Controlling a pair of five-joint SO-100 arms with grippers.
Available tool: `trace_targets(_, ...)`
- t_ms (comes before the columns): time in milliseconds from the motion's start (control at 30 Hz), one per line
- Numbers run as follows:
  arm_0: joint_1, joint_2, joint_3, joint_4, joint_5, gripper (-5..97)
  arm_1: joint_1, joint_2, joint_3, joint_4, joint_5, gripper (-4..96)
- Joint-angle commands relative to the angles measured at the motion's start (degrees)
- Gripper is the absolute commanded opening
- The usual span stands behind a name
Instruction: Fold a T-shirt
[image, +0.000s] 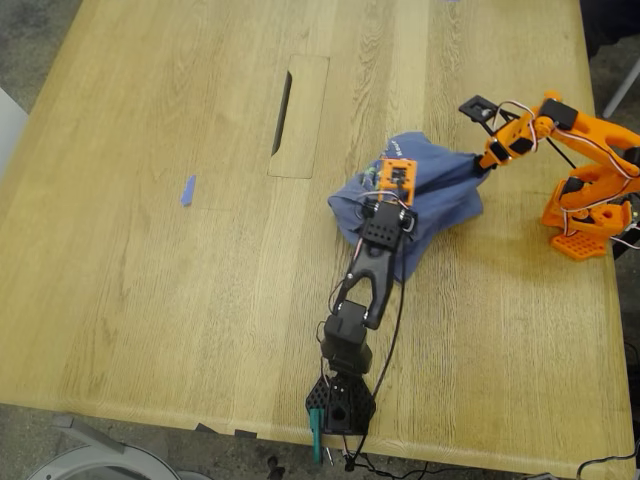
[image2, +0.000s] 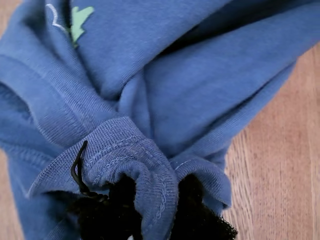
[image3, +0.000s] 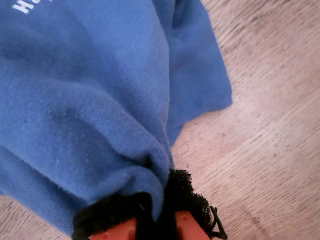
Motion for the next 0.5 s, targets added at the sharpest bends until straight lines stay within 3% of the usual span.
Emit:
trace_targets(0, 3.52, 11.07, 5.54, -5.98, -0.44, 0, 0.79, 5.27, 3.34, -0.53, 0.26, -0.1)
trace_targets(467, 16.08, 25.66, 31.20, -21.45, -0.18, 0, -0.18, 25.40, 23.29, 3.08, 0.44, -0.1)
